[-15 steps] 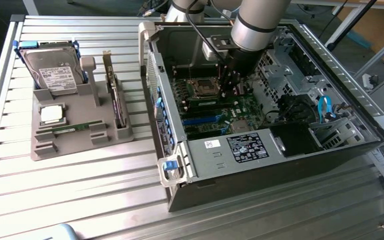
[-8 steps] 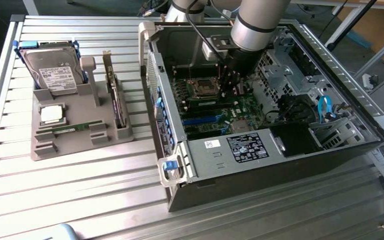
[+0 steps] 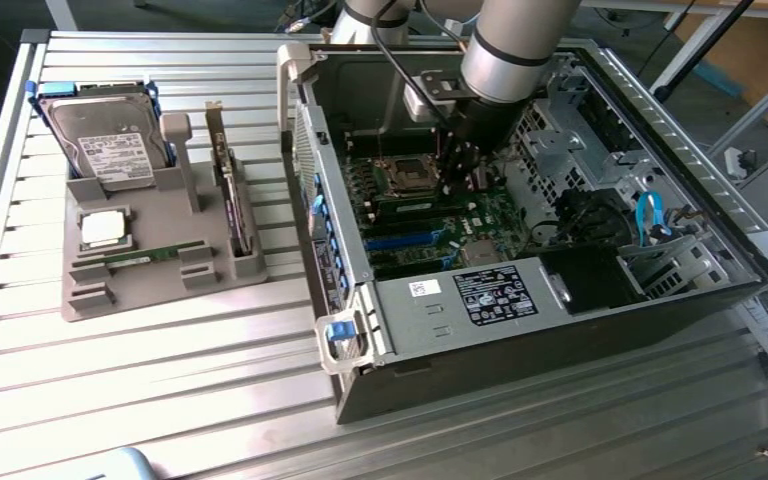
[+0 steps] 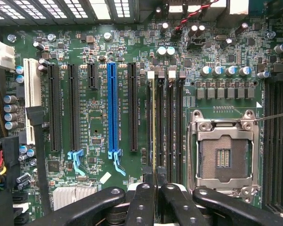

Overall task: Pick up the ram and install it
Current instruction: 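Insert the ram into the slot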

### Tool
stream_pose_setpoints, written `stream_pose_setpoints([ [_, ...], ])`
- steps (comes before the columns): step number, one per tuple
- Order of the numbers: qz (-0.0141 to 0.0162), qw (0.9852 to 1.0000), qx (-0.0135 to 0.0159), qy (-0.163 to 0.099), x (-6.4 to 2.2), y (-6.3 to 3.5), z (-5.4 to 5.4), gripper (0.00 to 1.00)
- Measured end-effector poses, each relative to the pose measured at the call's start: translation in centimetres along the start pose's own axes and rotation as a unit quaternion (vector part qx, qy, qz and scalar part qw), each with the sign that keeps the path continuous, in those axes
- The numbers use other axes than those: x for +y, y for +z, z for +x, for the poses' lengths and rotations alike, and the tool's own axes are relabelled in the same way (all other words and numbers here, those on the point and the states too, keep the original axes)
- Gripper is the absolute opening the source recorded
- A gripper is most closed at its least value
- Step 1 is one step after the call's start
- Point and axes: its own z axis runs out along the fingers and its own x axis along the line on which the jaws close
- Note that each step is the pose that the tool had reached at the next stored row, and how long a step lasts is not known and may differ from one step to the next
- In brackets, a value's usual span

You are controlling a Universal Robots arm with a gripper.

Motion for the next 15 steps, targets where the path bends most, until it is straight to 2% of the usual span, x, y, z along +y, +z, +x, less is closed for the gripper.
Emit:
stream_pose_setpoints([
  [15,0.0000,1.0000,-0.0001,0.000,0.00,0.32,0.00,0.12],
])
